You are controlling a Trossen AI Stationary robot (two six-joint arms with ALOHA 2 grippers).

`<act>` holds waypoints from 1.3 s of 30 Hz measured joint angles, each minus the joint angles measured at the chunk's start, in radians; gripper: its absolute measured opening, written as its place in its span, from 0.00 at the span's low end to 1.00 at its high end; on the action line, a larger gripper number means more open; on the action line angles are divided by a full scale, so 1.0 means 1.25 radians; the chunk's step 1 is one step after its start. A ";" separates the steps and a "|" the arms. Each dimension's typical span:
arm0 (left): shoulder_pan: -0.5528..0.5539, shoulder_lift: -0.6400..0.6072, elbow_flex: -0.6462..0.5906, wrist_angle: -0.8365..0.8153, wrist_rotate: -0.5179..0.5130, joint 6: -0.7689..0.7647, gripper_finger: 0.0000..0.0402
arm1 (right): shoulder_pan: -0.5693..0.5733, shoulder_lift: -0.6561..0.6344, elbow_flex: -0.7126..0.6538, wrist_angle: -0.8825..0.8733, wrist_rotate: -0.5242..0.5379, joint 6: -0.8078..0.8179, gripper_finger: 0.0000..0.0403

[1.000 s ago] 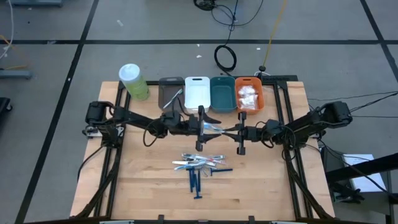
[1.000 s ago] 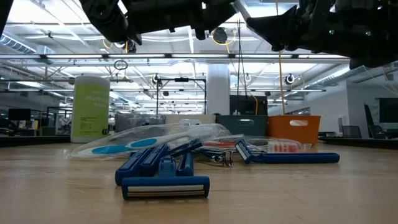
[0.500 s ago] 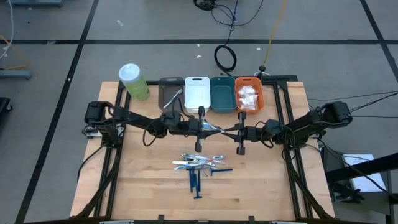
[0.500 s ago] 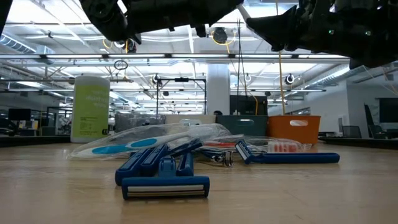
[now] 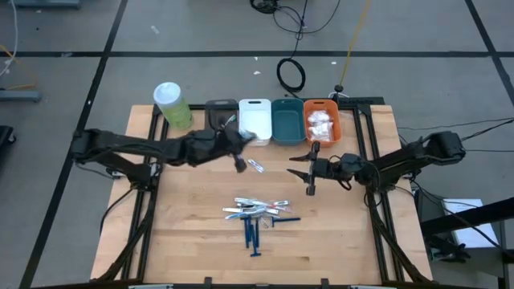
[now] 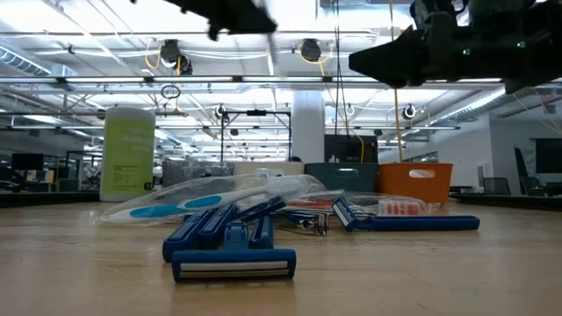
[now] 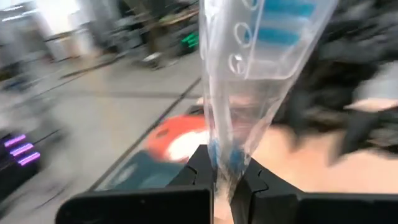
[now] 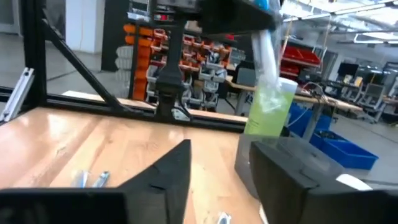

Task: Pick & Place Travel size toiletries
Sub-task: Put the blue toothbrush into the black bin

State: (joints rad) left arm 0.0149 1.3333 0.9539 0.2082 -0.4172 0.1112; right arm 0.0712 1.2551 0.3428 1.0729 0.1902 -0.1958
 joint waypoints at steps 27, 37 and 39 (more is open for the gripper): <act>0.548 0.003 -0.181 -0.297 0.206 -0.366 0.07 | 0.000 -0.186 0.000 -0.300 0.123 0.019 0.48; 0.519 0.003 -0.181 -0.295 0.232 -0.359 0.13 | 0.000 -0.186 0.000 -0.300 0.123 0.019 0.47; 0.516 0.003 -0.181 -0.295 0.232 -0.364 0.19 | 0.000 -0.186 0.000 -0.300 0.123 0.019 0.48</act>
State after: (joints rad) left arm 0.6601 1.3369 0.7273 -0.1600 -0.1276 -0.3440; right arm 0.0708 1.0229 0.3424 0.6975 0.3435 -0.1722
